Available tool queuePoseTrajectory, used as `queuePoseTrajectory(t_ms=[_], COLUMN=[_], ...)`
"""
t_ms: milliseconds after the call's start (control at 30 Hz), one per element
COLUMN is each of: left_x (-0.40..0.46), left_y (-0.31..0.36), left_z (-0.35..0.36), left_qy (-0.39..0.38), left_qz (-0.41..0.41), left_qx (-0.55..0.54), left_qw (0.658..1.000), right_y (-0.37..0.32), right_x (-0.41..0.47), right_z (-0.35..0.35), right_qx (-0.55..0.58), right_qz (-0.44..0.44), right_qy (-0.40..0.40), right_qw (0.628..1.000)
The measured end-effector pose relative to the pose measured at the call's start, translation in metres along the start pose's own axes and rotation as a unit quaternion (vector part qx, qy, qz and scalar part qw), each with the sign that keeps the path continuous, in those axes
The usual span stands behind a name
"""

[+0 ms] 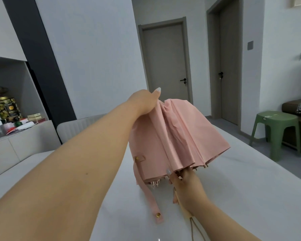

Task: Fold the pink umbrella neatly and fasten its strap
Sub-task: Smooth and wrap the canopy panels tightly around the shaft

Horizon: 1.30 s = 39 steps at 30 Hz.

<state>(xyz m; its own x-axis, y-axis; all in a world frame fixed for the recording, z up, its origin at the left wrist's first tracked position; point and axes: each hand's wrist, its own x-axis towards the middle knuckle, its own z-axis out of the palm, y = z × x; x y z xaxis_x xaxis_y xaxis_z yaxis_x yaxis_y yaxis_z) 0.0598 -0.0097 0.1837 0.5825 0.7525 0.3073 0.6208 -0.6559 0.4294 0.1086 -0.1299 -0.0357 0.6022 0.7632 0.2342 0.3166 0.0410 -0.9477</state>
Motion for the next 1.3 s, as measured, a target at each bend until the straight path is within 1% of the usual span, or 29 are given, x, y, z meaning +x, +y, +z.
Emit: queuePoseTrajectory(t_ms=[67,133,200,233,267,300,367,400,433,533,567,700,767,833,867,900,933,967,1000,1033,1067,1100,1133,1167,1200,1233,1267,1300], left_x=[0.006,0.006,0.003,0.002,0.001,0.001,0.000,0.000,0.001,0.000,0.000,-0.001,-0.004,-0.003,-0.002,-0.001,-0.003,-0.004,-0.004,-0.003,-0.003,-0.003,-0.004,-0.005,-0.005,-0.005,-0.006,-0.007], left_y=[-0.007,-0.011,-0.012,-0.013,-0.013,-0.013,-0.014,-0.015,-0.017,-0.023,-0.025,-0.031,-0.033,-0.038,-0.039,-0.039,-0.038,-0.036,-0.036,-0.036,-0.037,-0.037,-0.038,-0.038,-0.038,-0.038,-0.037,-0.035], left_z=[-0.003,-0.008,-0.014,-0.017,-0.018,-0.019,-0.020,-0.021,-0.022,-0.025,-0.026,-0.028,-0.031,-0.032,-0.032,-0.033,-0.033,-0.033,-0.032,-0.030,-0.030,-0.030,-0.031,-0.033,-0.034,-0.035,-0.037,-0.039], left_qy=[-0.002,-0.024,-0.067,-0.085,-0.094,-0.098,-0.092,-0.093,-0.099,-0.106,-0.103,-0.090,-0.082,-0.084,-0.084,-0.079,-0.071,-0.064,-0.057,-0.053,-0.053,-0.061,-0.076,-0.089,-0.089,-0.081,-0.063,-0.047], left_qz=[-0.008,-0.001,0.004,0.010,0.016,0.022,0.024,0.026,0.030,0.039,0.043,0.078,0.087,0.091,0.092,0.092,0.089,0.086,0.084,0.082,0.081,0.081,0.076,0.073,0.070,0.071,0.072,0.072], left_qx=[-0.038,-0.151,-0.272,-0.315,-0.334,-0.331,-0.288,-0.283,-0.300,-0.402,-0.418,-0.423,-0.459,-0.506,-0.499,-0.449,-0.358,-0.259,-0.187,-0.156,-0.163,-0.203,-0.269,-0.341,-0.389,-0.396,-0.357,-0.288], left_qw=[0.999,0.988,0.960,0.945,0.938,0.938,0.953,0.954,0.948,0.909,0.901,0.898,0.880,0.853,0.858,0.885,0.927,0.960,0.977,0.983,0.982,0.974,0.957,0.933,0.914,0.912,0.929,0.954], right_y=[0.000,0.002,0.004,0.005,0.005,0.005,0.005,0.005,0.005,0.003,0.002,0.001,0.001,0.001,0.001,0.001,0.001,0.002,0.004,0.005,0.006,0.007,0.008,0.009,0.010,0.010,0.010,0.010], right_x=[-0.001,0.000,0.002,0.003,0.004,0.003,0.002,0.001,0.000,-0.001,-0.001,-0.002,-0.003,-0.003,-0.004,-0.003,-0.003,-0.003,-0.003,-0.002,-0.002,-0.001,0.000,0.000,0.000,0.001,0.000,0.000], right_z=[0.001,0.002,0.002,0.001,0.000,0.000,0.001,0.001,0.002,0.003,0.002,0.000,0.000,0.000,0.000,0.000,0.000,0.000,0.000,0.000,0.001,0.001,0.001,0.001,0.001,0.001,0.000,-0.001], right_qx=[-0.007,0.006,0.015,0.019,0.019,0.018,0.020,0.021,0.022,0.031,0.029,0.055,0.066,0.079,0.085,0.085,0.077,0.069,0.065,0.066,0.068,0.072,0.073,0.070,0.065,0.060,0.059,0.062], right_qz=[-0.002,0.003,0.011,0.015,0.017,0.014,0.002,0.000,-0.001,-0.020,-0.025,-0.042,-0.051,-0.057,-0.061,-0.066,-0.067,-0.064,-0.059,-0.055,-0.054,-0.053,-0.052,-0.050,-0.048,-0.049,-0.050,-0.053], right_qy=[-0.001,0.004,0.006,0.004,-0.001,-0.007,-0.015,-0.018,-0.022,-0.031,-0.035,-0.040,-0.050,-0.052,-0.053,-0.055,-0.059,-0.062,-0.064,-0.063,-0.061,-0.059,-0.056,-0.055,-0.058,-0.062,-0.066,-0.068], right_qw=[1.000,1.000,1.000,1.000,1.000,1.000,1.000,1.000,1.000,0.999,0.999,0.997,0.995,0.994,0.993,0.993,0.993,0.994,0.994,0.994,0.994,0.994,0.994,0.995,0.995,0.995,0.995,0.994])
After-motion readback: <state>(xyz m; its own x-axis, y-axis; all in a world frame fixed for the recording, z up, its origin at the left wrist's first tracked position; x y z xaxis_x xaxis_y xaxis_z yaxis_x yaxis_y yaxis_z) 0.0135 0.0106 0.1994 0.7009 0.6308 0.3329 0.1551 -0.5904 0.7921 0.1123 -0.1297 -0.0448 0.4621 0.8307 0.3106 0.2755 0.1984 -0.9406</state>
